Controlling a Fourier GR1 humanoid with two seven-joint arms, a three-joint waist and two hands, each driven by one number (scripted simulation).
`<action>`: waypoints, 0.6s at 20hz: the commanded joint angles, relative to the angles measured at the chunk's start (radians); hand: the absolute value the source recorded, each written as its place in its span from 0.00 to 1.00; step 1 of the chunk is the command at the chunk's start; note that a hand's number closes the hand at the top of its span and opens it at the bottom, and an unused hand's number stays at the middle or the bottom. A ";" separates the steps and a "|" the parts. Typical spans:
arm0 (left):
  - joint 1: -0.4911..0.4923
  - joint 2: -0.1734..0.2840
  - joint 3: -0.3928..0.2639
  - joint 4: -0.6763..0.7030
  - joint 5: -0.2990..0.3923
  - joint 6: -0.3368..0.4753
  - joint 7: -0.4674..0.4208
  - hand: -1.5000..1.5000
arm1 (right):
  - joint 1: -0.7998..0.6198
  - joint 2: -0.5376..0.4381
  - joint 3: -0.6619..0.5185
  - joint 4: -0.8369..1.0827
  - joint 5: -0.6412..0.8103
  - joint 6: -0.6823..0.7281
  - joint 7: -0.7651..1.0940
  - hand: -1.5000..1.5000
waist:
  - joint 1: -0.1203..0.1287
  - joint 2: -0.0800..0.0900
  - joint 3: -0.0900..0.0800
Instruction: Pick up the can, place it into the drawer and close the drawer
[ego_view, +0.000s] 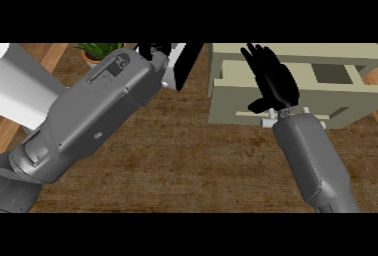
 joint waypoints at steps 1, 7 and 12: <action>0.052 0.043 0.008 -0.053 -0.028 0.003 0.011 0.00 | -0.065 0.017 -0.026 0.187 0.045 -0.121 0.019 0.00 | -0.002 0.014 0.010; 0.051 0.104 0.023 -0.112 -0.035 -0.033 0.066 0.00 | -0.171 -0.023 -0.099 0.378 0.036 -0.236 -0.025 0.00 | 0.016 0.023 0.011; 0.083 0.152 0.036 -0.169 -0.037 -0.039 0.114 0.00 | -0.212 -0.040 -0.139 0.476 0.031 -0.338 -0.051 0.00 | 0.018 0.023 0.012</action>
